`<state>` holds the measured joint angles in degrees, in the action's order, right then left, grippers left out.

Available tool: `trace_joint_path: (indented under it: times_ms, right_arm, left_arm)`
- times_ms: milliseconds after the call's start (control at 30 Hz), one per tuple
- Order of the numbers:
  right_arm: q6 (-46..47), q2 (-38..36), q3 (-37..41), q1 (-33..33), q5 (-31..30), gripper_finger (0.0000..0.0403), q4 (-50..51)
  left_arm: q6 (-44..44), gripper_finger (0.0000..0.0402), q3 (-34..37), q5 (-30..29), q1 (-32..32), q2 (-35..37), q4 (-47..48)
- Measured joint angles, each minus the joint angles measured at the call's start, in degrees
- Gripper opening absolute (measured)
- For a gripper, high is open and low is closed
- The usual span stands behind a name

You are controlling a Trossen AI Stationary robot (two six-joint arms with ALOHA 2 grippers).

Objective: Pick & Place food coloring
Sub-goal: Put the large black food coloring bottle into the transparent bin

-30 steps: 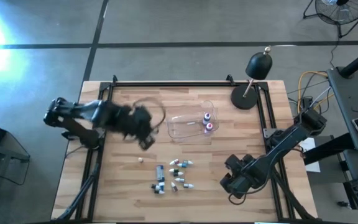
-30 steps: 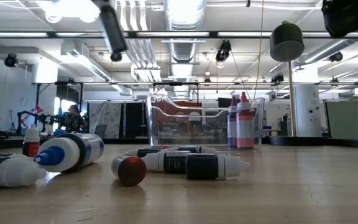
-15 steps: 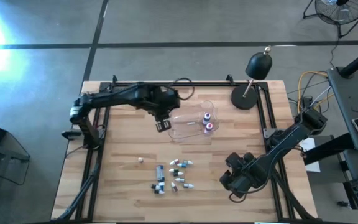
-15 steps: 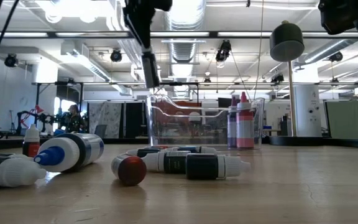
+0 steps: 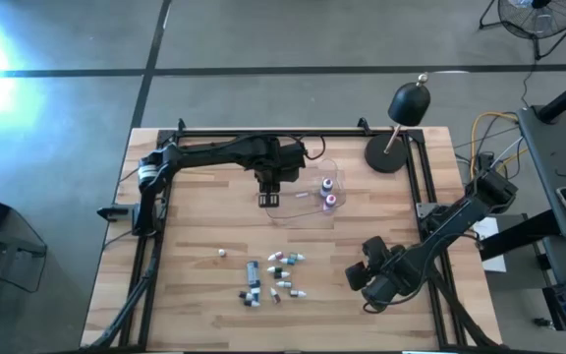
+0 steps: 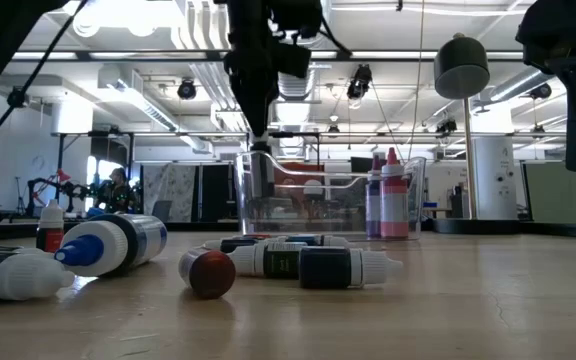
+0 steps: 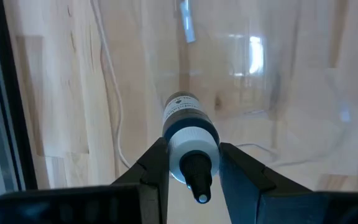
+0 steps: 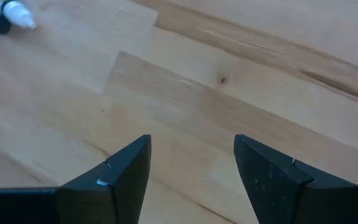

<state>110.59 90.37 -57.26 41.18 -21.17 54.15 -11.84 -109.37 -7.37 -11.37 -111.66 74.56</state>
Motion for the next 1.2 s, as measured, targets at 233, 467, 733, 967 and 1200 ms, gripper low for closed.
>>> trace_joint_path:
  times_ms: [233,467,733,967,1200]
  right_arm:
    - [2.0,0.0,0.18,-1.32,0.0,0.0224,-0.1]
    - [1.78,0.0,0.18,-2.84,0.0,0.0224,-0.2]
    - [1.77,0.0,0.18,-2.88,0.02,0.0224,-0.22]
    - [1.79,0.02,0.38,-2.96,0.09,0.0224,-0.3]
    - [1.96,0.02,0.4,-3.01,0.13,0.0224,-0.45]
  left_arm:
    - [0.15,0.0081,0.14,0.34,-2.7,-2.56,-2.16]
    - [1.82,0.0081,3.26,4.09,-3.98,-4.06,-3.31]
    - [6.31,0.0086,12.7,5.66,-5.93,0.11,-10.73]
    - [6.41,0.0099,16.17,3.81,-5.93,2.86,-16.21]
    - [6.54,0.0103,16.84,1.85,-5.95,2.91,-16.04]
